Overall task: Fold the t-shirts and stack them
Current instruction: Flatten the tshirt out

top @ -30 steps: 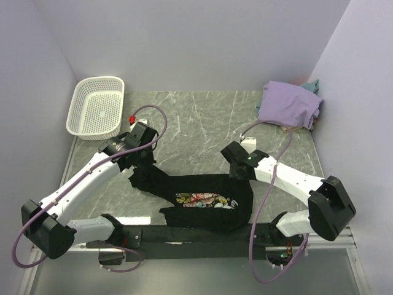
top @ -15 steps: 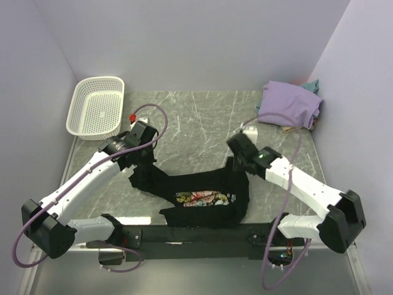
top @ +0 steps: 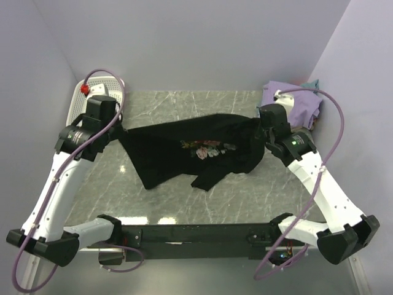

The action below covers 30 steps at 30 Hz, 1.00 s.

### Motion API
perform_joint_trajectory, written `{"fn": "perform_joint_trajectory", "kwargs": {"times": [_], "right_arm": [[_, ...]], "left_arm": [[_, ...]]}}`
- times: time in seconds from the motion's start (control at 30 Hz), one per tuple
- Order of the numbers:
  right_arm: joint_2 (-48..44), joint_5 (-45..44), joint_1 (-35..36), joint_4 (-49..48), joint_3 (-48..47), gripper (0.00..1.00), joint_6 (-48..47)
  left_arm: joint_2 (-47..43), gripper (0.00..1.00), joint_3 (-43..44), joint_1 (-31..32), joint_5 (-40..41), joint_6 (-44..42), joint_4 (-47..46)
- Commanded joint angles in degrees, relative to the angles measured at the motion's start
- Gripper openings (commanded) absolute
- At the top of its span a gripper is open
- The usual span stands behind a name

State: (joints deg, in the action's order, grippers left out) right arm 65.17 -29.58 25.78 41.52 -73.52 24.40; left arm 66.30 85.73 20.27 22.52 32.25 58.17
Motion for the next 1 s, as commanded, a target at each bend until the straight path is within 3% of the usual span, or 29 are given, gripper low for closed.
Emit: {"fn": "perform_joint_trajectory", "kwargs": {"times": [0.0, 0.27, 0.5, 0.63, 0.77, 0.97], "right_arm": [[0.3, 0.3, -3.7, -0.3, 7.8, 0.00, -0.3], [-1.6, 0.3, -7.9, -3.5, 11.1, 0.00, -1.4], [-0.6, 2.0, -9.3, -4.2, 11.6, 0.00, -1.4], [-4.9, 2.9, -9.3, -6.0, 12.4, 0.00, -1.3], [-11.2, 6.5, -9.2, -8.2, 11.9, 0.00, -2.5], [-19.2, 13.3, -9.3, -7.9, 8.4, 0.00, -5.6]], "left_arm": [[-2.1, 0.01, -1.7, -2.8, 3.5, -1.6, 3.8], [-3.5, 0.01, -1.4, -5.6, 7.3, -2.7, 6.3], [-3.0, 0.01, -3.9, -5.9, 4.7, -3.0, 4.6], [-2.9, 0.01, -3.7, -5.9, 5.9, -2.9, 4.2], [-4.2, 0.01, 1.3, -5.9, 6.5, -3.9, 4.8], [-5.9, 0.01, 12.2, -5.9, 1.1, -5.9, 8.0]]}}
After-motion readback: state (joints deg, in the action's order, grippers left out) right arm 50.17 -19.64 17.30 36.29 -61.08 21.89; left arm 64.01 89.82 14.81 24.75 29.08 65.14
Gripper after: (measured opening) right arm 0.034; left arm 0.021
